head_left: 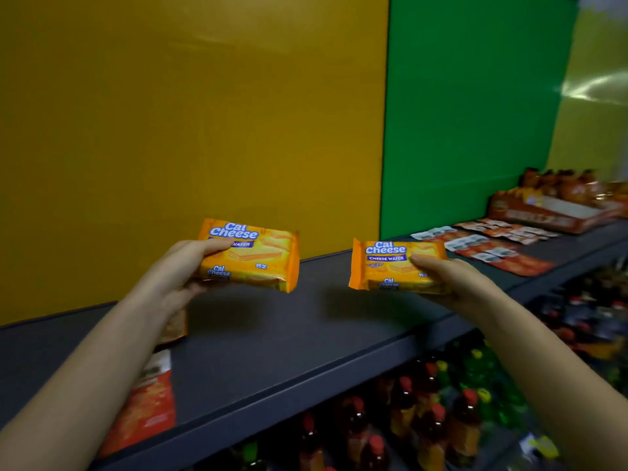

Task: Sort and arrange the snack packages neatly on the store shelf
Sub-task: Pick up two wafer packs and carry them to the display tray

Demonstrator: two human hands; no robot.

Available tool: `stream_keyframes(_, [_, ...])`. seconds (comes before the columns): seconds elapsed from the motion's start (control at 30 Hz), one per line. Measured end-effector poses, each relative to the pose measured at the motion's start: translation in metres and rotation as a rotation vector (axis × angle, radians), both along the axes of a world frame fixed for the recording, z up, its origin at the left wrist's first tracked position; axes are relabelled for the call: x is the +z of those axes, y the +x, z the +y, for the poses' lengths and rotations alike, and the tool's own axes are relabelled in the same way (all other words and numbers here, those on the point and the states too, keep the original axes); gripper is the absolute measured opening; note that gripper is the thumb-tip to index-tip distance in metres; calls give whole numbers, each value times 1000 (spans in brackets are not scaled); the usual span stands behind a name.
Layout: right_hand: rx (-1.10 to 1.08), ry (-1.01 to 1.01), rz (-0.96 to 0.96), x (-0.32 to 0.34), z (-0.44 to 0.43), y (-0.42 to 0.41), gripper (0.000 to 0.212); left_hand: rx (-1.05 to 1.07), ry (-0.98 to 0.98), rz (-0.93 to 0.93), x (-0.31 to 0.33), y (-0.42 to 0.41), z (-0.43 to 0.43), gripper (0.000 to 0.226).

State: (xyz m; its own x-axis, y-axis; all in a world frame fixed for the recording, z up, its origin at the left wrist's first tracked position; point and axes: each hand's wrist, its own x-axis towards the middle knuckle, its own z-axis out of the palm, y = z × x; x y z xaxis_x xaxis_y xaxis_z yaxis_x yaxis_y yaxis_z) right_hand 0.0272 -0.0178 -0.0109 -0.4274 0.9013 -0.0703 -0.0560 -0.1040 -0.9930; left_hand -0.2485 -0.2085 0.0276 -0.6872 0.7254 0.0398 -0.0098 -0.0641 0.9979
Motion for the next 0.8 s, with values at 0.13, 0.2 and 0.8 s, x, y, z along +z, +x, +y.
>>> stream_keyframes(0.13, [-114,4,-10,-3,39,88,15,-97,-13,4,-8,87,73,10])
stream_keyframes(0.2, [-162,3,-31,-5,59,132,16,-154,-17,-20,-16,128,108,11])
stream_keyframes(0.8, [-482,-28,-20,-25,252,385,44,-440,-50,-128,-41,377,395,7])
